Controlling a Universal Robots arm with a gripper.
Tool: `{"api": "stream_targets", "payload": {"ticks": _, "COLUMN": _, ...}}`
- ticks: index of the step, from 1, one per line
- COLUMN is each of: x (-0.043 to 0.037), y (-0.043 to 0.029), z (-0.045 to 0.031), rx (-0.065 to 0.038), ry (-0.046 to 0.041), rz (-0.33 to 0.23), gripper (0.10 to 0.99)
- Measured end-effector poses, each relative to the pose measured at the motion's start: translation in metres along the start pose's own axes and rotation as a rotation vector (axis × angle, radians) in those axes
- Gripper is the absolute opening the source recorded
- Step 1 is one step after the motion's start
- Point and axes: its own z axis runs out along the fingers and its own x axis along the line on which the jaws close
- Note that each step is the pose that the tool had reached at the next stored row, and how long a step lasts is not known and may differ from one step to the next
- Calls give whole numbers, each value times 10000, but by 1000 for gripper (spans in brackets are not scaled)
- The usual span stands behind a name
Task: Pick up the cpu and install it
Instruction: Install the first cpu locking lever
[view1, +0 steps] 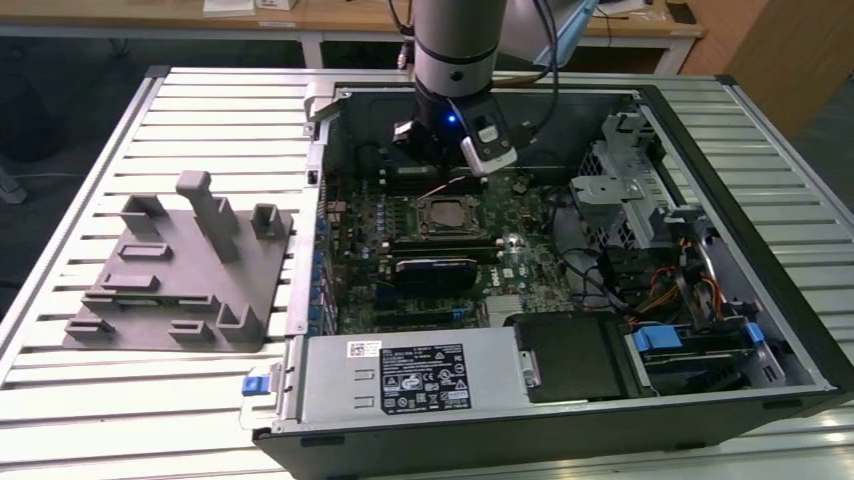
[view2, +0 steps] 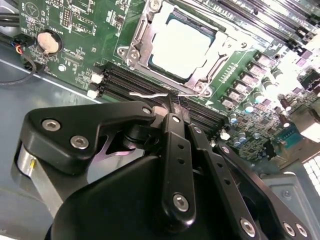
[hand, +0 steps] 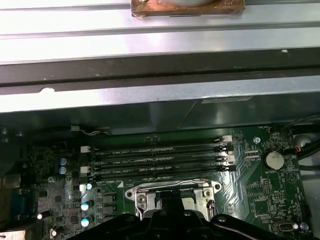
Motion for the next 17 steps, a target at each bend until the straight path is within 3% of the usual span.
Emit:
{"api": "stream_targets", "payload": {"ticks": 11, "x": -70, "y": 98, "z": 118, "rx": 87, "ry": -16, "rz": 33, "gripper": 106}}
{"api": "stream_targets", "payload": {"ticks": 17, "x": -119, "y": 97, "z": 189, "rx": 95, "ry": -42, "rz": 45, "gripper": 106}}
